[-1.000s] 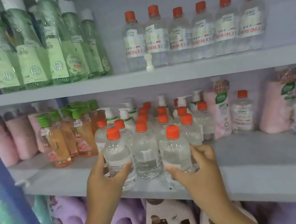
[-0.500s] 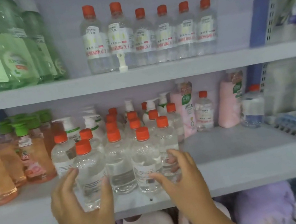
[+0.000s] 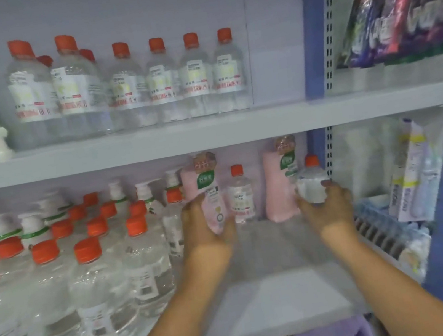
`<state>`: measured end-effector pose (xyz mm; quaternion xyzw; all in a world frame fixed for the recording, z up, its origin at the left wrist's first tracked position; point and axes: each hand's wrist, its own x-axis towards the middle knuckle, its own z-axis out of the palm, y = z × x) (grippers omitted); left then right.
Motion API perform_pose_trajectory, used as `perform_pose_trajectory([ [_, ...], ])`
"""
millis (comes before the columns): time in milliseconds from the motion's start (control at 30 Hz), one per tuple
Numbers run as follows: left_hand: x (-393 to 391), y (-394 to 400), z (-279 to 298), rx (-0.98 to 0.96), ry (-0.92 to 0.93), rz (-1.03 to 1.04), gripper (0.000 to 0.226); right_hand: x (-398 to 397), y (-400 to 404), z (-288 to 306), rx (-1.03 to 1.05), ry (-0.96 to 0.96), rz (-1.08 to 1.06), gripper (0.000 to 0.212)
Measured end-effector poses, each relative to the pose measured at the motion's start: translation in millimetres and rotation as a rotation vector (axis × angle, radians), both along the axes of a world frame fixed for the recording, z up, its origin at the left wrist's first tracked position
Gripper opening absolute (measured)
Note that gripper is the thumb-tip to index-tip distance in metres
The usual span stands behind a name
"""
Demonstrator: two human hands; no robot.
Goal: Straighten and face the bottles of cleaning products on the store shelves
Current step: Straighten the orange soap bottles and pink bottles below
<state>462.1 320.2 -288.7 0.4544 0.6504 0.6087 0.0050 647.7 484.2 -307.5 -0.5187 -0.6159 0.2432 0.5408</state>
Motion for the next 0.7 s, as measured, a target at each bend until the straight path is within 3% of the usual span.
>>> perform_pose_trajectory([
  [133,-8,48,48,0.032,0.217,0.244,0.067,6,39,7,0.056,-0.007,-0.036,0.076],
  [300,-30,80,95,-0.517,0.199,0.388,0.059,-1,51,-8,0.118,0.014,-0.055,0.076],
  [367,-35,84,100,-0.596,0.235,0.392,0.062,0,52,-10,0.125,0.021,-0.067,0.072],
  [500,-40,85,103,-0.56,0.217,0.313,0.08,-2,46,-7,0.143,-0.001,-0.098,0.069],
  [700,-9,83,92,-0.412,0.224,0.18,0.071,-1,39,-2,0.091,0.002,-0.079,0.071],
])
